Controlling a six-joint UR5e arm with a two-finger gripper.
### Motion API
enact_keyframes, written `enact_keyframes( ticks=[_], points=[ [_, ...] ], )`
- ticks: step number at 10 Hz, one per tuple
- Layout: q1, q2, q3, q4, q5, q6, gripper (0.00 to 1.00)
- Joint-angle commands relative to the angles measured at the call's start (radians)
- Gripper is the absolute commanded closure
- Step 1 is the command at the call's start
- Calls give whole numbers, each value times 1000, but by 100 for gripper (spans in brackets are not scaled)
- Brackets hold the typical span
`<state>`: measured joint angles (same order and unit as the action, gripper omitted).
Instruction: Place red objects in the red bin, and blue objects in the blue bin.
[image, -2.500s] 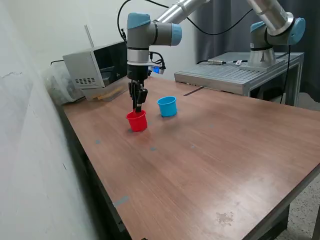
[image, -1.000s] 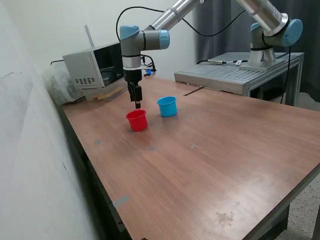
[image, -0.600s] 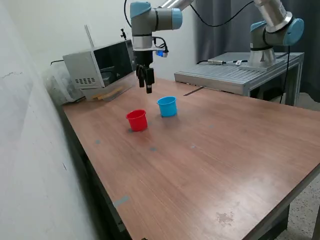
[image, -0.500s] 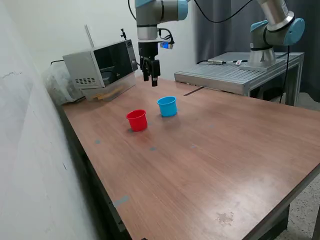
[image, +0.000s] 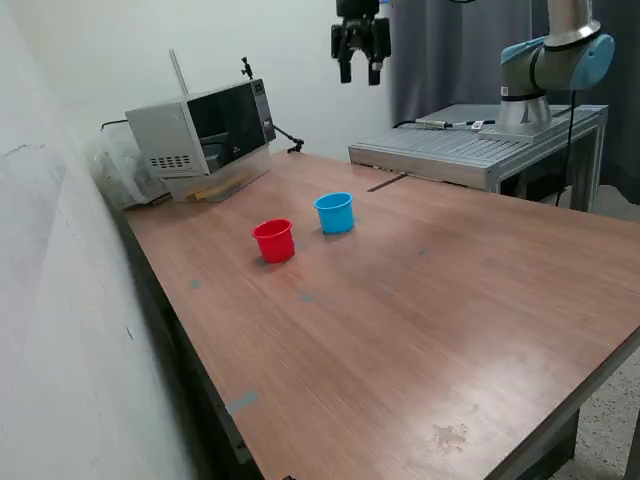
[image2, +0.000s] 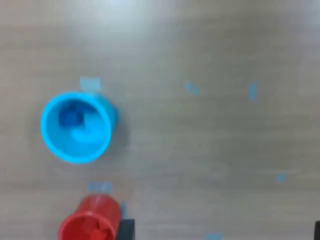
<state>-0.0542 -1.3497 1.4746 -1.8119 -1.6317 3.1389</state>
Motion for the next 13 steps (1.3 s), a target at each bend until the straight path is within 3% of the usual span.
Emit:
enact_keyframes(
  ticks=[1, 4, 5, 8, 11, 13],
  points=[
    [42, -110, 22, 162, -3, 32, 0],
    [73, -205, 47, 369, -4, 33, 0],
    [74, -238, 59, 402, 0, 33, 0],
    [114, -394, 223, 457, 4, 21, 0],
    [139, -414, 271, 595, 3, 27, 0],
    [139, -449, 315, 611, 1, 26, 0]
  ],
)
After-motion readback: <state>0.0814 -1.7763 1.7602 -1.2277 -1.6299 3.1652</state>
